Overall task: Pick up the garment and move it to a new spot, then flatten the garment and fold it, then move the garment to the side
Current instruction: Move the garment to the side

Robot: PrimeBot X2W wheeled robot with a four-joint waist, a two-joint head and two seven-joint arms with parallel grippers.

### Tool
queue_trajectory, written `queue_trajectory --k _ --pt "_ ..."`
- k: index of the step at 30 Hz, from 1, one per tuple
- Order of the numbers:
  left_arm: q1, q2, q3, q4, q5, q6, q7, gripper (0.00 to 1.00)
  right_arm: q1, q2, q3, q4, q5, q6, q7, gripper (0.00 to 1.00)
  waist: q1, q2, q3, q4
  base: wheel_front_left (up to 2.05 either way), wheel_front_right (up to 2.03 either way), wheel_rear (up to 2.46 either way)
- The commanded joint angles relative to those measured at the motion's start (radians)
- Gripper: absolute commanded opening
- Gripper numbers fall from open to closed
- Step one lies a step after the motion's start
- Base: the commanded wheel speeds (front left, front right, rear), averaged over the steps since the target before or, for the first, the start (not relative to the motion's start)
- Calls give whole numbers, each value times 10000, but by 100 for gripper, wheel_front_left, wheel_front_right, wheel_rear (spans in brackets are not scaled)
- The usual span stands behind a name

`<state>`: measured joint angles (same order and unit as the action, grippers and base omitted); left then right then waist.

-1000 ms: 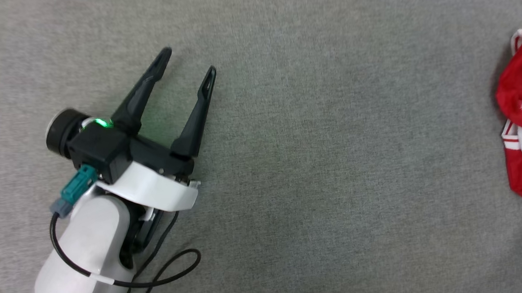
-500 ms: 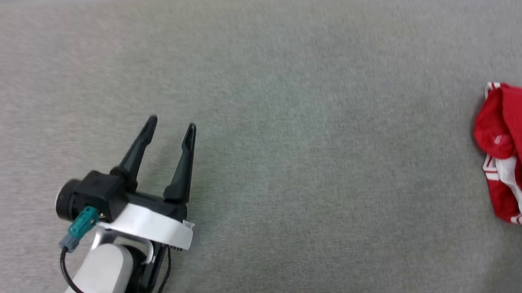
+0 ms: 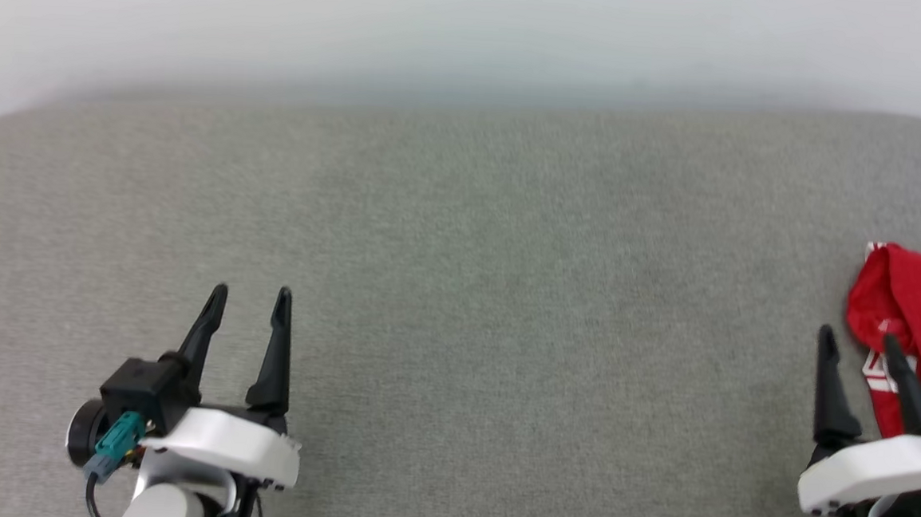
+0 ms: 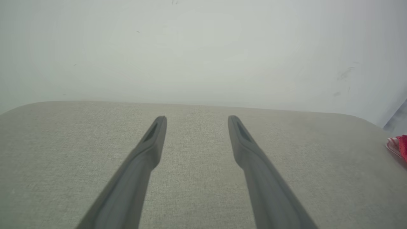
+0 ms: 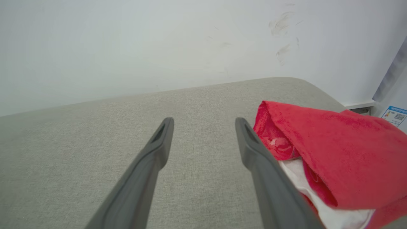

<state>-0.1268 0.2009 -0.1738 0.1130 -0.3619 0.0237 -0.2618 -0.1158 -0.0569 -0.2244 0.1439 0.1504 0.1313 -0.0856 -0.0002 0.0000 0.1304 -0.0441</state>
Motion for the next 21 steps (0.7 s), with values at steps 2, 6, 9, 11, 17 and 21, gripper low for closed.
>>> queue_trajectory --k 2,6,9,11,17,21 --pt "326 24 145 120 87 87 -33 100 462 53 247 -362 40 -11 33 100 2 0 -546 235 0 0 0" --pt "748 74 325 315 170 95 -31 100 1020 72 649 -949 124 -10 170 100 2 0 -961 233 0 0 0" --pt "1034 50 384 392 270 72 -30 100 1400 71 847 -1416 156 -10 320 100 2 0 -1277 226 0 0 0" --pt "1184 36 405 392 333 97 -32 100 1654 72 956 -1741 39 -10 474 100 2 0 -1370 222 0 0 0" --pt "1421 -21 408 425 477 121 -32 100 2084 73 1207 -2437 -63 -10 748 100 2 0 -1503 231 0 0 0" --pt "1350 -31 377 486 518 34 -33 100 2183 74 1258 -2649 -115 -10 802 100 2 0 -1501 256 0 0 0"
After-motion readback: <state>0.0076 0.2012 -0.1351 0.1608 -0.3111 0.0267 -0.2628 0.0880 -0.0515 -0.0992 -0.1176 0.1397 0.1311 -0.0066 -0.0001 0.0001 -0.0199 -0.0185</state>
